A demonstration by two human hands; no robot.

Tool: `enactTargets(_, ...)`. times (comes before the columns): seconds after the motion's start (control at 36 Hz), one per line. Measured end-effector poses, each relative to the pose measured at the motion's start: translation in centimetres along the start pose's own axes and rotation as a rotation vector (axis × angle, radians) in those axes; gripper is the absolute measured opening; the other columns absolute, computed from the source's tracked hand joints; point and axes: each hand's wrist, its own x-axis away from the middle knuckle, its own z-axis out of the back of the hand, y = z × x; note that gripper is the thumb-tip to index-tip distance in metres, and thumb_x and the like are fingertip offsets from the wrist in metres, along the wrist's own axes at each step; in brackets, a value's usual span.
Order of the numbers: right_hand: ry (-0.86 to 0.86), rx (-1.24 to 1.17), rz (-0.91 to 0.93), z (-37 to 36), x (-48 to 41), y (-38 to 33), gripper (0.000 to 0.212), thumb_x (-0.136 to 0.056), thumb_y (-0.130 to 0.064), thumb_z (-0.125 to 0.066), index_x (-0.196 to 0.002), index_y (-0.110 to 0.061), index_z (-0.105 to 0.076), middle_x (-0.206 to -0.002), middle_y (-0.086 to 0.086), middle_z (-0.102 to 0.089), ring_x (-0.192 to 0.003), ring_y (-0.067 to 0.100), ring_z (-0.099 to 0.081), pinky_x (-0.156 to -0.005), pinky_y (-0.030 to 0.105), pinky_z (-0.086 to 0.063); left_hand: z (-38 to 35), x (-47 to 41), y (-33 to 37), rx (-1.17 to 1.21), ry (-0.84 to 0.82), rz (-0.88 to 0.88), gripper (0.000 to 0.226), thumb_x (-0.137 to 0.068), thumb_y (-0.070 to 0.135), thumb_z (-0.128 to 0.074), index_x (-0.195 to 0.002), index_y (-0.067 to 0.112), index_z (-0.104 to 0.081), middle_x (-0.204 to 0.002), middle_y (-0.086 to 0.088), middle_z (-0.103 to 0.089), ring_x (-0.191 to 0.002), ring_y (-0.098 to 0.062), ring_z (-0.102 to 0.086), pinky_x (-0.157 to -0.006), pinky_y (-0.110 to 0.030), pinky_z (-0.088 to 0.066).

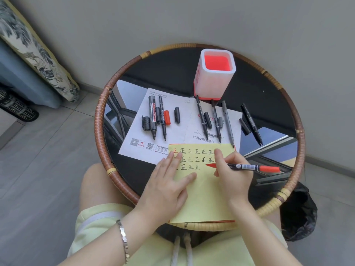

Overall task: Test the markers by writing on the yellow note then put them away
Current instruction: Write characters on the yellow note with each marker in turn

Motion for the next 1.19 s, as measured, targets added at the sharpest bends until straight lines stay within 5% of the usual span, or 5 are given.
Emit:
enactTargets(0.17,0.064,0.058,0.059,-0.8,0.1,1.7,0.045,-0.082,0.003,-0.058,-0.048,-0.011,-0.033,-0.040,-0.010,-0.032,-0.038,0.001,-0.036,-0.045,0.007,-0.032,-0.1,0.1,0.0,-0.001,-0.002,0.002,0.038,-0.079,0.027,-0.043,-0.111,0.028,-0.065,-0.136,-0.023,-0.047,-0.129,-0.038,-0.042,-0.107,-0.042,-0.024)
enactTargets(1.19,0.034,0.069,0.109,-0.6,0.0,2.5,0.043,-0.076,0.006,-0.059,-0.046,-0.011,-0.034,-0.038,-0.007,-0.036,-0.040,0.005,-0.033,-0.044,0.010,-0.026,0.0,0.0,0.2,0.003,-0.017,0.011,0.039,-0.079,0.027,-0.043,-0.111,0.028,-0.064,-0.136,-0.022,-0.048,-0.129,-0.038,-0.041,-0.108,-0.041,-0.022)
